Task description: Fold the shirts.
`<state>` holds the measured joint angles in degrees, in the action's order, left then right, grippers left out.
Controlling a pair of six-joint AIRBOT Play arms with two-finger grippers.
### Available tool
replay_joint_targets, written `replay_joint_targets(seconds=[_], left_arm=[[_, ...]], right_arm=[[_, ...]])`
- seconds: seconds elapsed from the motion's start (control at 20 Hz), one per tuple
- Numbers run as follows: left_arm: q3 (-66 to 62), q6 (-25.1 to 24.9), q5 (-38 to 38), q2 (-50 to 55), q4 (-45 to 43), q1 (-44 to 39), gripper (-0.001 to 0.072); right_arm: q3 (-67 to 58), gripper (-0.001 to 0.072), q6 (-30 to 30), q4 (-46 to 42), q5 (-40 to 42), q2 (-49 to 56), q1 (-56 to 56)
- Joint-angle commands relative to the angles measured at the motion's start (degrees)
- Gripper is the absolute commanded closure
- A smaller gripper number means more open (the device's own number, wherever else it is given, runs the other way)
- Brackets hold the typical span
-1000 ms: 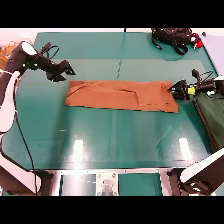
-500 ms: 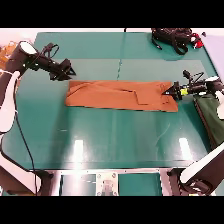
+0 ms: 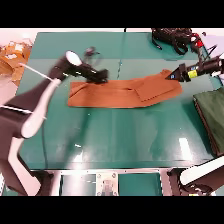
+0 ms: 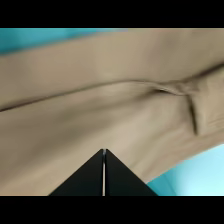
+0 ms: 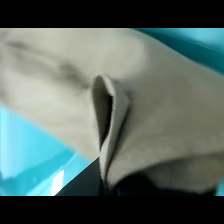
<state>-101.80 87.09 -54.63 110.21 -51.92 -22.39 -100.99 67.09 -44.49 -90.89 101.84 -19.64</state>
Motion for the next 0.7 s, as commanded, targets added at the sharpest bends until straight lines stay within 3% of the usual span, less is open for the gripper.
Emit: replay_joint_targets(seconds=[0.0, 0.2, 0.4, 0.5, 0.65], left_arm=[[0.02, -0.57, 15.61, 4.94, 2.03, -11.63, 0.0682], [-0.46, -0.57, 24.22, 9.97, 10.49, -17.88, 0.0682], [-1.75, -0.61, 22.60, 11.39, 14.62, -18.10, 0.0682], [-4.35, -0.63, 16.22, 11.39, 14.62, -16.50, 0.0683], [-10.49, -2.29, -2.80, 10.67, 13.44, -10.75, 0.0684]], right_arm=[[-1.84, 0.0695, 2.56, 0.17, -3.98, -9.25, 3.50], [-3.67, 0.0695, 3.43, 2.51, -6.12, -14.64, 6.56], [-3.63, 0.0695, 3.39, 1.84, -6.25, -15.02, 7.72], [-3.61, 0.0695, 3.39, 1.88, -6.25, -14.36, 7.74], [-3.58, 0.0695, 3.41, 2.10, -5.53, -14.29, 8.09]])
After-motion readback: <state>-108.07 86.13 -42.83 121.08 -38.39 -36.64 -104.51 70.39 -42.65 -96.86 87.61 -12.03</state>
